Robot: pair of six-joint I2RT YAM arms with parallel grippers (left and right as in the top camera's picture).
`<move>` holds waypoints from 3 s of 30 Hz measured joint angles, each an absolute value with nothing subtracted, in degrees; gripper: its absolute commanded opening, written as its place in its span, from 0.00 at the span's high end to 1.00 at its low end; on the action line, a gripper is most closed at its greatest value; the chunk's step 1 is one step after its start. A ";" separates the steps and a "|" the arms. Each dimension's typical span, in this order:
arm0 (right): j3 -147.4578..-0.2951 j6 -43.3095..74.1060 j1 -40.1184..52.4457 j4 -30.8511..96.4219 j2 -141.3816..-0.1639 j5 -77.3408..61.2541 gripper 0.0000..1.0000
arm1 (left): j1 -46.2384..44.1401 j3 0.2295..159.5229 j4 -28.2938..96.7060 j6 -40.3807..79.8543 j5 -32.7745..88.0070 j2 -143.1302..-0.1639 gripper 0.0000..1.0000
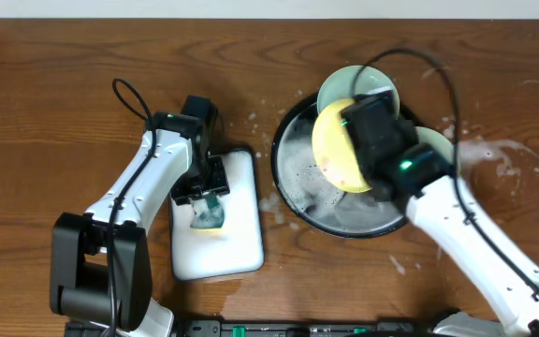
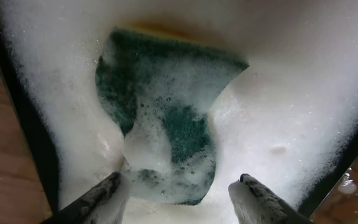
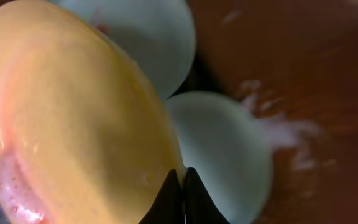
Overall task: Clean dirty plates on tray and stack at the side
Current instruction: 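Lift the yellow plate out of the basin with the right gripper, then carry the yellow plate right and set it on the table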
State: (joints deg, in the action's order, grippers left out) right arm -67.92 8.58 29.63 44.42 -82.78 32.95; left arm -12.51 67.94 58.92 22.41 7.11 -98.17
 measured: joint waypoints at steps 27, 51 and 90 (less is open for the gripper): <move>-67.92 -4.86 54.35 41.50 -82.76 71.96 0.99 | -12.51 67.94 58.89 22.41 7.11 -98.17 0.41; -67.92 -0.84 53.15 43.48 -82.76 70.04 0.99 | -12.51 67.94 58.92 22.41 7.11 -98.17 0.41; -75.85 21.30 -44.38 43.31 -105.54 -15.22 0.68 | -12.51 67.94 59.02 22.41 7.31 -98.17 0.41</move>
State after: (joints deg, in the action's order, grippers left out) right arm -75.85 21.30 -44.38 43.31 -105.54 -15.22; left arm -12.51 67.94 59.02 22.41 7.31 -98.17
